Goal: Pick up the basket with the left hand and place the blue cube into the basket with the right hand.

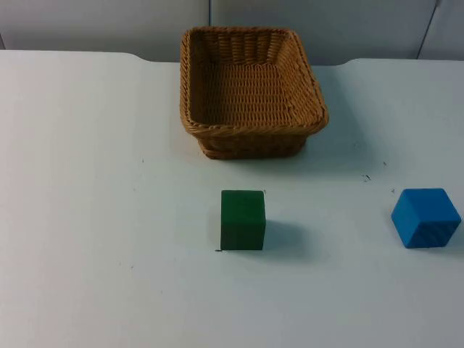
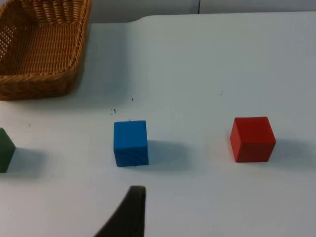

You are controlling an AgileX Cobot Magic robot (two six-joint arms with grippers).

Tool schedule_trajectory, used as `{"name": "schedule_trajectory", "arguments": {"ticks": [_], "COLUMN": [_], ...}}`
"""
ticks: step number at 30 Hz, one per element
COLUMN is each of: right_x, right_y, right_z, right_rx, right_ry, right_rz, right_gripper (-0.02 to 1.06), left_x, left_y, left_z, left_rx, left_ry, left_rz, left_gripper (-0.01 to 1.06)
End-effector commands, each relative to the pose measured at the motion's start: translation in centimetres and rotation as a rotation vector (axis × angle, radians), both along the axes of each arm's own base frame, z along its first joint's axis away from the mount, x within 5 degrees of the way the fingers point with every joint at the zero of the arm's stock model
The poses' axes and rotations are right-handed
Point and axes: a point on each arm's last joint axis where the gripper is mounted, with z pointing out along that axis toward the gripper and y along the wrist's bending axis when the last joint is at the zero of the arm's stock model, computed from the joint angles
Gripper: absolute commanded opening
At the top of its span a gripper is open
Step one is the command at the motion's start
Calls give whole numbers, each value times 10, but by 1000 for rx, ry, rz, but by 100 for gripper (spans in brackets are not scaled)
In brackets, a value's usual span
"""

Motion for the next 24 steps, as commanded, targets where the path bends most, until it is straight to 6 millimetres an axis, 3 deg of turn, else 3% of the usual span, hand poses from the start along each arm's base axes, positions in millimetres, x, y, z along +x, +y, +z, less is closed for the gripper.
{"name": "schedule_trajectory", "arguments": {"ticks": [1,13,17,24], "right_x": [0,25,41,65], "right_y": [0,-1,-1,-2], "right_z": [1,23,33,49], "right_rx": [-4,-9,-11,-12], "right_ry": [-18,-6,18,1], "right_rz": [-4,-2,0,0], "right_gripper": [105,105,105,105], "left_x": [0,8,23,48], "left_y": [-1,-5,-8,-8], "left_z": [2,27,40,44], "left_rx": [-17,-71,-129,-157], "left_ry": [-27,-68,-87,-57], "left_rz": [-6,-29,-41,-36], "left_gripper": [105,105,105,105]}}
